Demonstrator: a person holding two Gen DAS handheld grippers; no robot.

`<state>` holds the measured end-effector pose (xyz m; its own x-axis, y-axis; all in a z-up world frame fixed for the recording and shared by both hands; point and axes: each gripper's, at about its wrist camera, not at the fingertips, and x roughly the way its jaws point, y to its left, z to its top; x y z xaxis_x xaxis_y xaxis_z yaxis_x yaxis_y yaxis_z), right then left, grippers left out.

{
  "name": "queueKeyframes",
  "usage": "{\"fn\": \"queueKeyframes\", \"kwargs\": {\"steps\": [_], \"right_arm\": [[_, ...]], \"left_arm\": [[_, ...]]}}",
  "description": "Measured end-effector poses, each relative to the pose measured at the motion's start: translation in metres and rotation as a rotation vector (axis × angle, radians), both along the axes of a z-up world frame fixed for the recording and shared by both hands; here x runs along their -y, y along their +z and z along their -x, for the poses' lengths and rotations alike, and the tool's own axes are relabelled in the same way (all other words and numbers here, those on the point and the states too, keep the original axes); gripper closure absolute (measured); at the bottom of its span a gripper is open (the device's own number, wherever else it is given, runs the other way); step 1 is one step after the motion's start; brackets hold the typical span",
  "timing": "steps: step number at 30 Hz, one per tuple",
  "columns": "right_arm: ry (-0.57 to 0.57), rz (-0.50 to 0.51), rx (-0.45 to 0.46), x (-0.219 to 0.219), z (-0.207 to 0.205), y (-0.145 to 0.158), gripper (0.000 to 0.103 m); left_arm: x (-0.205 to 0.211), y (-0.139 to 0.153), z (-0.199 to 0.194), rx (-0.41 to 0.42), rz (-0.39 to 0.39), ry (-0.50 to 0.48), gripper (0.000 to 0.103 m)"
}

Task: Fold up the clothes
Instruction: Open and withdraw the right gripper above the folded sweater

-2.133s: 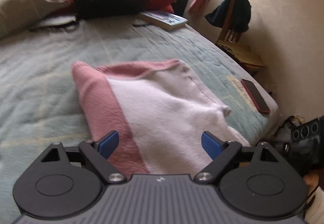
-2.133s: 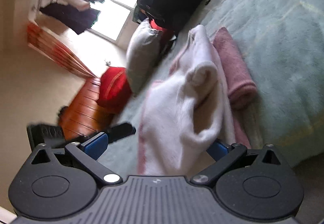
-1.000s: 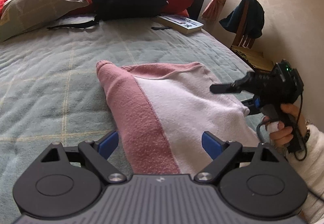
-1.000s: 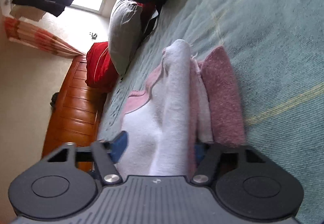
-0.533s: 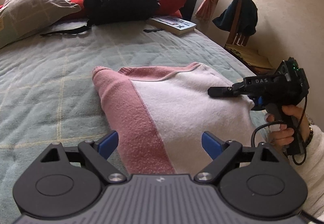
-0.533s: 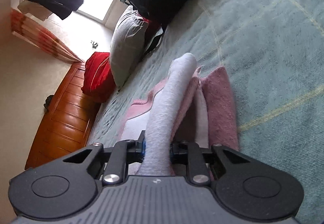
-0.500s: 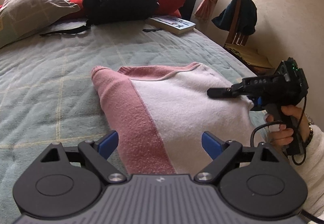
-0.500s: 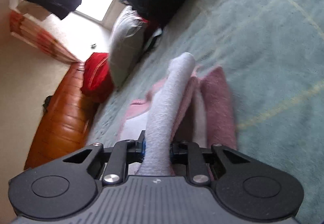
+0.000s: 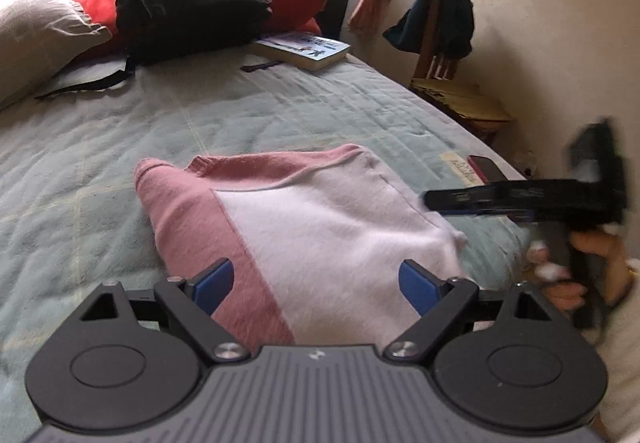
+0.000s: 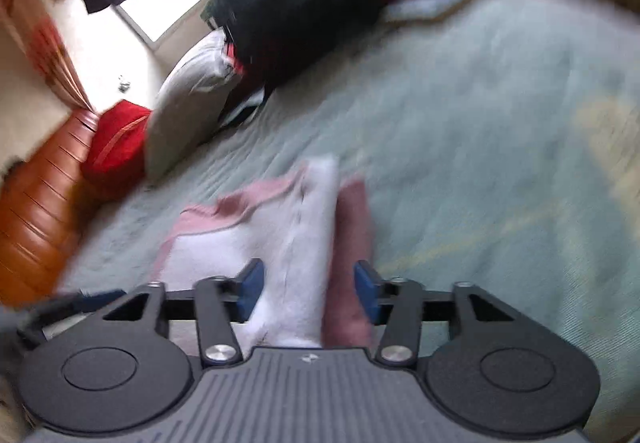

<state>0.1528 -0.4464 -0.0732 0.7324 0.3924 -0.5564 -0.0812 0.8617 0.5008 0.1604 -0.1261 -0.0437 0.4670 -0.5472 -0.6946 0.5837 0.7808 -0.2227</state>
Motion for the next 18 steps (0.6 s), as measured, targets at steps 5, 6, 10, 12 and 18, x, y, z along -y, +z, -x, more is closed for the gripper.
{"fn": "queueKeyframes", "kwargs": {"steps": [5, 6, 10, 12, 18], "right_arm": [[0.111, 0.114, 0.142, -0.033, 0.019, 0.029, 0.032], [0.129, 0.136, 0.138, -0.038, 0.018, 0.024, 0.032], [0.2, 0.223, 0.125, -0.059, 0.014, 0.008, 0.041], [0.232, 0.281, 0.122, -0.068, 0.014, -0.001, 0.045], [0.245, 0.472, 0.183, -0.084, 0.037, -0.022, 0.047]], "left_arm": [[0.012, -0.014, -0.011, -0.029, -0.019, -0.012, 0.011], [0.009, -0.01, -0.01, -0.029, -0.005, -0.017, 0.011], [-0.01, 0.007, -0.013, -0.042, 0.058, 0.009, 0.011], [-0.017, 0.014, -0.018, -0.047, 0.105, 0.014, 0.011], [0.006, -0.008, -0.048, -0.083, 0.123, -0.023, 0.011]]}}
